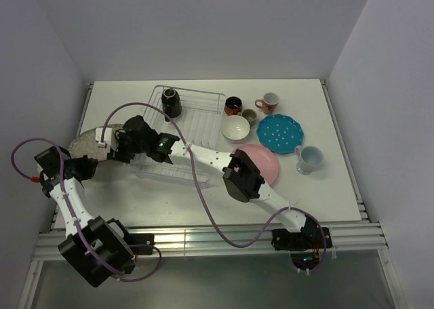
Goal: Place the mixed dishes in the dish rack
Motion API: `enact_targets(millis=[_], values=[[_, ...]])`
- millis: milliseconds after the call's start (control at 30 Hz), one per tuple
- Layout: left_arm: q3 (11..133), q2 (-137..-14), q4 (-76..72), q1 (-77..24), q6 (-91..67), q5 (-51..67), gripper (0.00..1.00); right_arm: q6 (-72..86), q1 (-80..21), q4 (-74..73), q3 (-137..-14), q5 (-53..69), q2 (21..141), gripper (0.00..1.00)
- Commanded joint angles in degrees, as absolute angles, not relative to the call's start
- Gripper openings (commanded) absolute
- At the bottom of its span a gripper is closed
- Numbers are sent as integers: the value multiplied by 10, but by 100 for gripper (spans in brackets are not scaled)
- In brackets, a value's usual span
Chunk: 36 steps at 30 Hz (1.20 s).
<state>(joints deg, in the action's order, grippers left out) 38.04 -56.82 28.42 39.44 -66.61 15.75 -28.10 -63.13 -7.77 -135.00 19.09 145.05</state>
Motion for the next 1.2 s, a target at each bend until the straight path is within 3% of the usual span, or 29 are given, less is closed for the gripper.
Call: enact_targets(millis=[0, 300, 467, 667, 733, 800, 1033, 1167], values=[[413, -536, 199, 396, -660, 219, 0, -305, -636, -73, -1368, 219, 1470, 59], [418, -535, 204, 396, -656, 225, 0, -327, -642, -59, -1364, 202, 1487, 58], [410, -528, 205, 396, -658, 233, 0, -328, -646, -44, -1367, 173, 1494, 52], [409, -524, 209, 396, -657, 235, 0, -344, -647, -41, -1359, 160, 1494, 40], [409, -523, 211, 396, -657, 235, 0, -345, -646, -39, -1356, 155, 1493, 23], [410, -522, 213, 396, -657, 235, 0, -346, -646, -37, -1354, 154, 1493, 18], [401, -524, 218, 396, -655, 228, 1, -345, -646, -40, -1351, 156, 1490, 17], [393, -532, 220, 396, -647, 228, 18, -345, -646, -40, -1349, 157, 1489, 17]])
